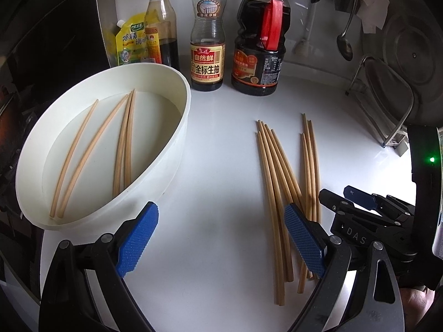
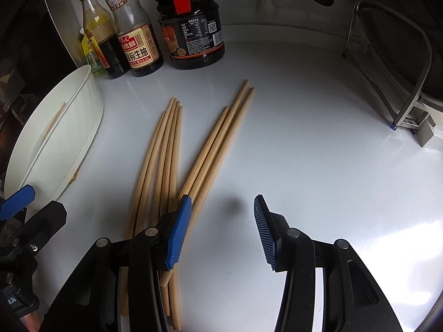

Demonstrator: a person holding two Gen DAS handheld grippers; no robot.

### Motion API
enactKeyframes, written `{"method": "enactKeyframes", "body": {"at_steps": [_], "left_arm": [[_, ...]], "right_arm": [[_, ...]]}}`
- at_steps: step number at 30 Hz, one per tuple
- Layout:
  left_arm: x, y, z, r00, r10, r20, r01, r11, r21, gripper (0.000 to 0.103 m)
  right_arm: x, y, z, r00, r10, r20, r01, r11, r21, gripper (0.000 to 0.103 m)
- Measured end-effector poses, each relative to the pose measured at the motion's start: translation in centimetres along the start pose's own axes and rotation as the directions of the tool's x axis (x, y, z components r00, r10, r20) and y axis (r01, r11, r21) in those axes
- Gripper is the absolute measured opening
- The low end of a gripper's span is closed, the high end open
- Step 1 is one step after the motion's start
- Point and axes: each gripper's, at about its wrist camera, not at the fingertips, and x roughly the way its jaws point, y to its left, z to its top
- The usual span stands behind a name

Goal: Organize utensils
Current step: 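Lower both open tools over the chopstick pile and align with single chopsticks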

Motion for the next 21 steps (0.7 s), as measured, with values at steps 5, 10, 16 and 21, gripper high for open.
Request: {"method": "enactKeyframes", "body": {"at_steps": [5,10,16,21], "left_arm": [[0.3,-0.4,-0.3,1.0,0.006,-0.005,-0.006,1.0,0.013,0.091],[0.4,-0.3,-0.3,1.0,0.002,-0.009,-0.002,1.0,0.0,0.091],[0.2,0.1,-0.3,1.0,0.009,0.0,-0.009,1.0,-0.015,0.091],[0.1,0.5,-0.3,1.0,0.012,0.004,-0.011,1.0,-0.028,0.091]], "right_arm": [[0.3,0.4,-0.2,1.0,-0.003,-0.012,0.003,1.0,-0.02,0.045],[0.4,0.2,-0.4,1.0,0.006,-0.008,-0.007,1.0,-0.021,0.045],[0.3,0.8,-0.4,1.0,0.024,0.005,-0.024,0.999,-0.031,0.045],[0.6,1.5,-0.5,1.0,0.028,-0.001,-0.028,0.998,-0.05,0.045]]}}
